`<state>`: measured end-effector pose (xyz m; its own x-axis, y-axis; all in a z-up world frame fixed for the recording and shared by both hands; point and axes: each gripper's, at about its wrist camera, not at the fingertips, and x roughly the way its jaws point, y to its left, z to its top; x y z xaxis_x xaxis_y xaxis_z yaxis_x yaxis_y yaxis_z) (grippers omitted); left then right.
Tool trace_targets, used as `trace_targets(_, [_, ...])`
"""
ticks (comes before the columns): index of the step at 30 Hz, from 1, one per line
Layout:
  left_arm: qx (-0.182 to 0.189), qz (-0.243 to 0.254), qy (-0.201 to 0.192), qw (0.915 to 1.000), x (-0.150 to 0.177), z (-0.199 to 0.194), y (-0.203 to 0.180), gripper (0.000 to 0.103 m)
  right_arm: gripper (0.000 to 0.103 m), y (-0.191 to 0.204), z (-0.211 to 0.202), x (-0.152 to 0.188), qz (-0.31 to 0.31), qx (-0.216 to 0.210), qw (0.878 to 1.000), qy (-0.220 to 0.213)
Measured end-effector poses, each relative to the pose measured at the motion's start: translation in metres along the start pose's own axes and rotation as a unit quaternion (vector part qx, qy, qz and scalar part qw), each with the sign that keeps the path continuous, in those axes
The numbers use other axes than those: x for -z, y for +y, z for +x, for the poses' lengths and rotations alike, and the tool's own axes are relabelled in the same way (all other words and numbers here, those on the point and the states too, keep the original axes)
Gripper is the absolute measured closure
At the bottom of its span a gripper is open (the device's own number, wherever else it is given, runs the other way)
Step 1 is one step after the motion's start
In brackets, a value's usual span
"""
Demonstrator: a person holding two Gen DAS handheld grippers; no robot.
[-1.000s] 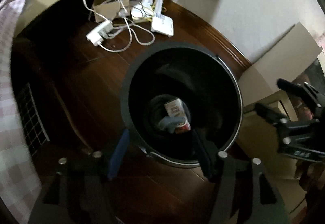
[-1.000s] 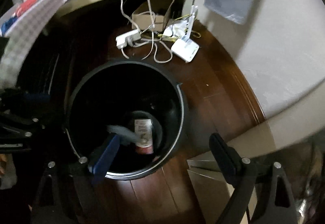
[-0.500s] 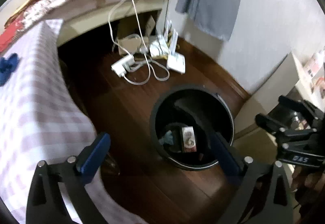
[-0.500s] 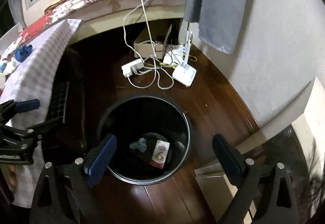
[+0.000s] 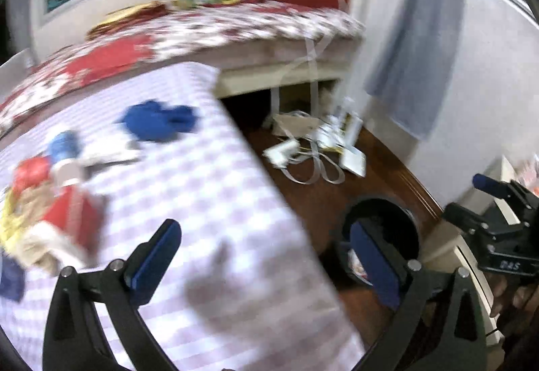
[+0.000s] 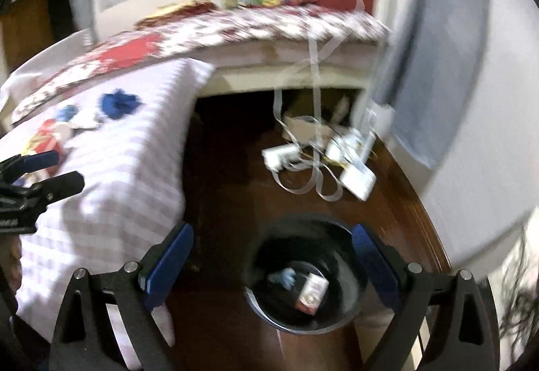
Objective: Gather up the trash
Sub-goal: 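Move both tools back over the table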
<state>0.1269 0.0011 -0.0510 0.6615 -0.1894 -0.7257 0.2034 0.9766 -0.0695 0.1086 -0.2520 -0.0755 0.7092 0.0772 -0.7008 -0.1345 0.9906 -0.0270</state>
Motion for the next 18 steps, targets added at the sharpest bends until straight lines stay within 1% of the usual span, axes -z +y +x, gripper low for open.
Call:
trace_targets(2, [-0.026,-0.018,-0.012,0.9994,0.002,-0.012,0.026,0.002,0.006,0.03,-0.004,-0.015,-0.022,-0.02,0.999,-0.013])
trace_targets(5, [-0.054,-0.039,-0.022,0.9975,0.011,-0.026,0.055,0.002,0.006,0.074,-0.01,-0.035,-0.052,-0.048,0.997,-0.029])
trace_targets(8, [-0.072,-0.058,-0.027,0.9954,0.018,-0.039,0.077,0.002,0.006,0.114,-0.012,-0.052,-0.078,-0.073,0.994,-0.038])
trace_targets(10, [-0.083,-0.072,-0.038,0.9932,0.023,-0.049,0.093,0.002,0.006,0.14,-0.014,-0.06,-0.093,-0.084,0.991,-0.041])
trace_targets(15, [-0.106,-0.091,-0.059,0.9884,0.036,-0.073,0.122,0.002,0.006,0.192,-0.014,-0.072,-0.108,-0.107,0.988,-0.035])
trace_targets(18, [-0.126,-0.111,-0.061,0.9839,0.046,-0.084,0.143,0.002,0.006,0.219,-0.011,-0.075,-0.113,-0.117,0.986,-0.026])
